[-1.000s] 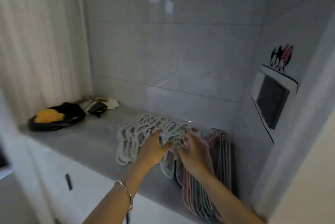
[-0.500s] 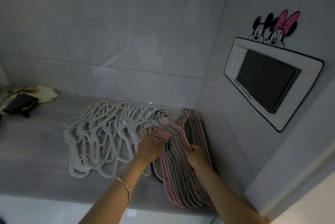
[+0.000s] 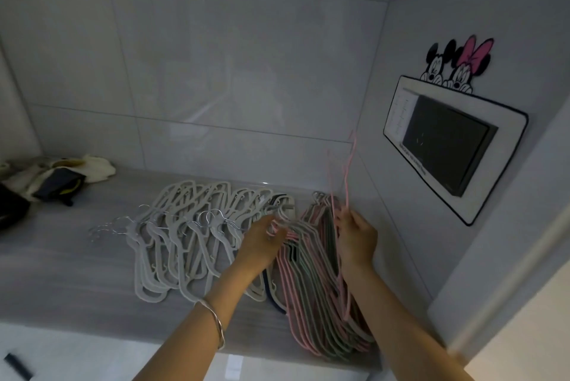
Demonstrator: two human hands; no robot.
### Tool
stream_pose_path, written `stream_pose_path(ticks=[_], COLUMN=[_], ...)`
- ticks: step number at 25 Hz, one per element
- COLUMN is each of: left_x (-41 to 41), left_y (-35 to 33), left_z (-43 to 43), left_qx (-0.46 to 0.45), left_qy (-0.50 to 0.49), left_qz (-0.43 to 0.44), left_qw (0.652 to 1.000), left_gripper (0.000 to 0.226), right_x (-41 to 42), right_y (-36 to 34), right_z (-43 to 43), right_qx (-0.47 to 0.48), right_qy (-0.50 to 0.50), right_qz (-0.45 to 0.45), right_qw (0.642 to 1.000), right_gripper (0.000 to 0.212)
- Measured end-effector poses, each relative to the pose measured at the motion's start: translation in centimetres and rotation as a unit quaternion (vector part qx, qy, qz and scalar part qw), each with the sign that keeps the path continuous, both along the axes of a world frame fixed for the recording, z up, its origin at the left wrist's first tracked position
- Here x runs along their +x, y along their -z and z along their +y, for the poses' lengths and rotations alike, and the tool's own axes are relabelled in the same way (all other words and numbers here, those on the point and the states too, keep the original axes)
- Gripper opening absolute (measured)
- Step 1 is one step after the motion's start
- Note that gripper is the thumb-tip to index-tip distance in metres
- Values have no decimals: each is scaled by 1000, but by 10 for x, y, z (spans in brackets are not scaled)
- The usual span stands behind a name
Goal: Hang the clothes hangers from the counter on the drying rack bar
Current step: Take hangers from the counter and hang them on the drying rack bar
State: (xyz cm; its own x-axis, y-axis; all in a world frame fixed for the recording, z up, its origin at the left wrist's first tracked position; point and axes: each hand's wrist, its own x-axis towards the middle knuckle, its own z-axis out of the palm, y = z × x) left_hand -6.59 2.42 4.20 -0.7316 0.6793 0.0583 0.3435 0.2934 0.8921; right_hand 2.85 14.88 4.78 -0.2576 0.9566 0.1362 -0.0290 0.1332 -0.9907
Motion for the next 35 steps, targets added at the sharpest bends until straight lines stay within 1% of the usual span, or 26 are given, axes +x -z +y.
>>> stream_pose_path(ticks=[2, 4, 5, 6, 8, 10, 12, 14, 16, 17, 18, 20, 21, 23, 25, 27, 29, 32, 35], left_x=[5, 10, 12, 17, 28, 45, 71, 107, 149, 176, 203, 262, 292, 356, 414, 470, 521, 591, 656], left_y=[-12, -25, -31, -38, -48, -59, -67, -76, -81, -82, -83, -92, -99, -117, -140, -165, -187, -213, -235], left_z=[-8, -20, -28, -38, -63, -93, -126, -161, -195, -212, -227, -257, -272, -302, -327, -346, -360, -384, -413], left_qx=[15, 33, 38, 43, 53, 63, 83, 91, 83, 83, 85, 88, 69, 16, -47, -89, -94, -71, -46], left_qy=[-23, -47, -63, -78, -114, -156, -223, -282, -336, -368, -391, -427, -446, -474, -473, -470, -477, -492, -498], left_qz=[-3, -2, 4, 8, 7, 3, -3, 0, 0, -11, -25, -35, -31, -21, -17, 1, 40, 90, 95], left_qw=[1000, 998, 997, 996, 992, 986, 971, 955, 938, 926, 916, 899, 892, 880, 880, 878, 873, 863, 861], left_gripper=[44, 44, 44, 44, 46, 46, 43, 33, 28, 27, 26, 31, 34, 39, 41, 40, 32, 21, 27], right_x=[-1, -2, -2, -2, 2, 9, 21, 39, 65, 84, 102, 143, 164, 205, 244, 283, 322, 381, 432], right_y=[-24, -44, -52, -58, -65, -68, -71, -70, -68, -68, -68, -75, -81, -97, -114, -132, -150, -177, -201], right_z=[-18, -37, -47, -55, -73, -94, -120, -148, -177, -193, -206, -234, -245, -270, -294, -317, -338, -369, -405], right_qx=[-48, -70, -86, -112, -187, -255, -297, -306, -285, -256, -213, -134, -115, -103, -93, -50, -9, 4, -3], right_qy=[-96, -213, -272, -326, -419, -488, -555, -617, -663, -684, -699, -724, -734, -762, -780, -793, -807, -825, -843], right_qz=[100, 129, 140, 154, 190, 200, 178, 146, 126, 113, 99, 80, 76, 79, 95, 123, 158, 208, 242], right_qw=[989, 966, 948, 926, 868, 810, 756, 710, 681, 674, 676, 672, 665, 634, 611, 595, 569, 525, 480], right_gripper=[23, 20, 23, 28, 33, 31, 24, 19, 13, 11, 10, 15, 18, 21, 18, 15, 12, 11, 11])
